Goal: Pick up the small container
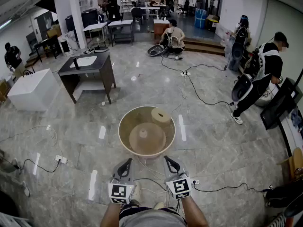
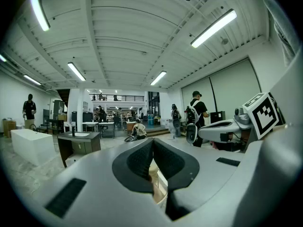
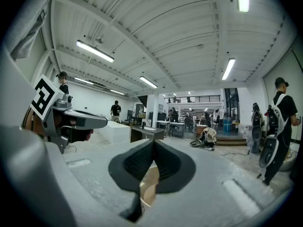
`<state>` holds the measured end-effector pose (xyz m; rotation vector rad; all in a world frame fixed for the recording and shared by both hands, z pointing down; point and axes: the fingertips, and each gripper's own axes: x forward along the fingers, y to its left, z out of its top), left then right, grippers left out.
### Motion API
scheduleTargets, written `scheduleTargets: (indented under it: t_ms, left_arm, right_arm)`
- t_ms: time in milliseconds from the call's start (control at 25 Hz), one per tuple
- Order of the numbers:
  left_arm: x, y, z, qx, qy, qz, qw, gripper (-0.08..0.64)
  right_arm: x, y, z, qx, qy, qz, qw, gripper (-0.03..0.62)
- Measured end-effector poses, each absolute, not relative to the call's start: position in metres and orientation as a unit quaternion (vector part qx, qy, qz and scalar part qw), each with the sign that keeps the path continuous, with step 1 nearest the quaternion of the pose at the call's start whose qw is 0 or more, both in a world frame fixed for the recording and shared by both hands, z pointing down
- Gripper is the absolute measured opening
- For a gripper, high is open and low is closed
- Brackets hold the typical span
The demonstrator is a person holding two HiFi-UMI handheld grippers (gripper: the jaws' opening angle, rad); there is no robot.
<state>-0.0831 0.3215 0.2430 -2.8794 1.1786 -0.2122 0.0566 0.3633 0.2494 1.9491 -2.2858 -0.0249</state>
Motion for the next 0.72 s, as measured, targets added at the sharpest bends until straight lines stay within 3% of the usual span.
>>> scheduleTargets:
  t_ms: [720]
  left_arm:
    - [-0.073,0.219,0.249,-0.926,0.371,-0.073,0.004,0.018]
  right_arm:
    - [0.064,0.263,0.256,0.654,-0.754,0.008,0.06,0.002]
